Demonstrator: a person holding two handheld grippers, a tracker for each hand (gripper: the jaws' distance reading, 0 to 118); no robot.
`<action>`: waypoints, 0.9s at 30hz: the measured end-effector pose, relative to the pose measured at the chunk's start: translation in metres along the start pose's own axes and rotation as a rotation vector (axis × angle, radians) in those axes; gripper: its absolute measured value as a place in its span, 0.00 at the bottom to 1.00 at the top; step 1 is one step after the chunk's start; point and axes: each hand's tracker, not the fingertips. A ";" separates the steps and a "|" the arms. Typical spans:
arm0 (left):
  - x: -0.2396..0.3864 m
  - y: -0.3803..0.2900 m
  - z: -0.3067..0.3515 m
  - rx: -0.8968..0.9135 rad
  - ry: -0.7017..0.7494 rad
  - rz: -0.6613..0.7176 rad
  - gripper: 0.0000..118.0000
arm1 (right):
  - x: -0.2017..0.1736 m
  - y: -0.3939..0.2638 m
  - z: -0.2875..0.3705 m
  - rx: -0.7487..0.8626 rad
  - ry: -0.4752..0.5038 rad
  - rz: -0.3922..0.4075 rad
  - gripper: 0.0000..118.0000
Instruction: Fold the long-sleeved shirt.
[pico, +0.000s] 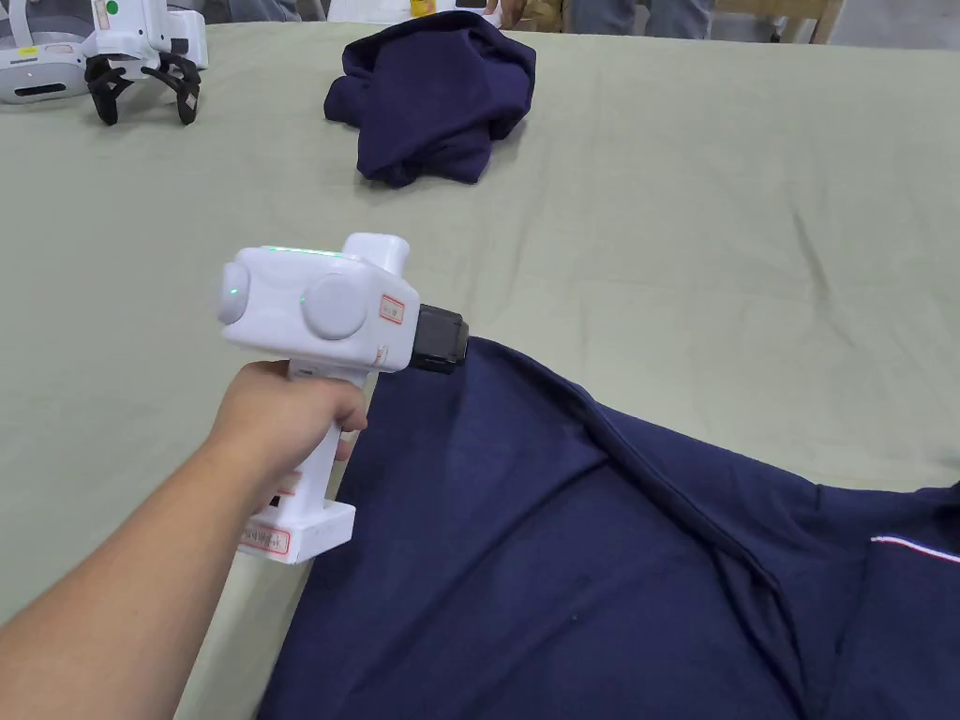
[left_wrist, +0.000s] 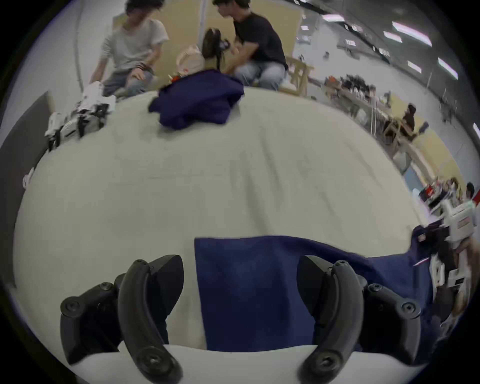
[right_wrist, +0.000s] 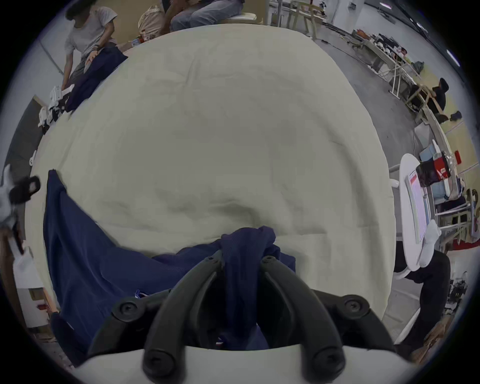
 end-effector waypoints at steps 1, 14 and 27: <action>-0.002 0.005 -0.015 -0.032 0.034 -0.035 0.77 | 0.001 0.003 -0.002 0.000 0.000 0.004 0.19; 0.006 -0.003 -0.006 -0.080 0.092 -0.054 0.03 | -0.011 -0.002 -0.001 0.027 -0.051 0.064 0.19; 0.012 0.006 0.109 0.080 0.088 -0.065 0.03 | -0.005 -0.020 0.083 0.171 -0.033 0.009 0.19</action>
